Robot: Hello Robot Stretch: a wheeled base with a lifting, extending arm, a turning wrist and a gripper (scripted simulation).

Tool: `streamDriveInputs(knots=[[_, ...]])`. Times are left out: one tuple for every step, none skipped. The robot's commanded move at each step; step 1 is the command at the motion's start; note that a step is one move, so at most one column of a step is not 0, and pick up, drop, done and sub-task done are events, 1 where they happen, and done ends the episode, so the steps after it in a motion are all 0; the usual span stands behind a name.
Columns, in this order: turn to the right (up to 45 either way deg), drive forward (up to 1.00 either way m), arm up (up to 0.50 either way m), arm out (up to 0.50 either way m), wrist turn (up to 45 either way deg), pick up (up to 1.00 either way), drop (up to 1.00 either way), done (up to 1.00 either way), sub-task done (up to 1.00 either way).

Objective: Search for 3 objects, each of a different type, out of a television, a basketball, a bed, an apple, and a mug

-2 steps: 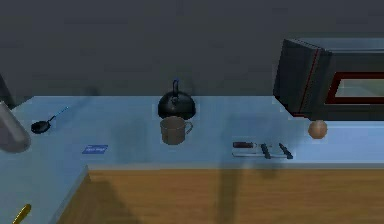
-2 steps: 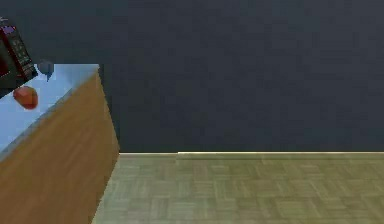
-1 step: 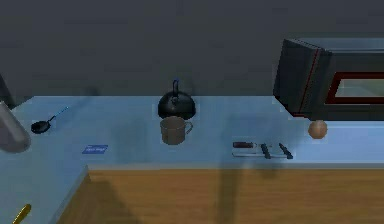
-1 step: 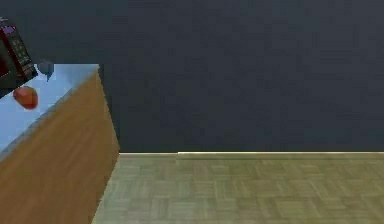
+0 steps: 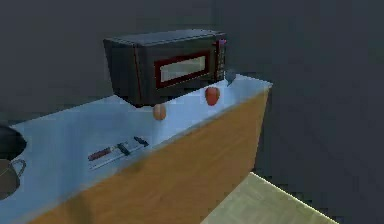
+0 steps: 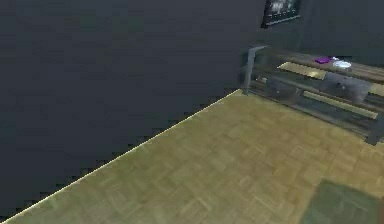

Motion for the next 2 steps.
streamDriveInputs(knots=[[45.0, 0.0, 0.0, 0.0, 0.0, 0.0, 0.0, 0.0, 0.0], [0.0, 0.45, 0.0, 0.0, 0.0, 0.0, 0.0, 0.0, 0.0]])
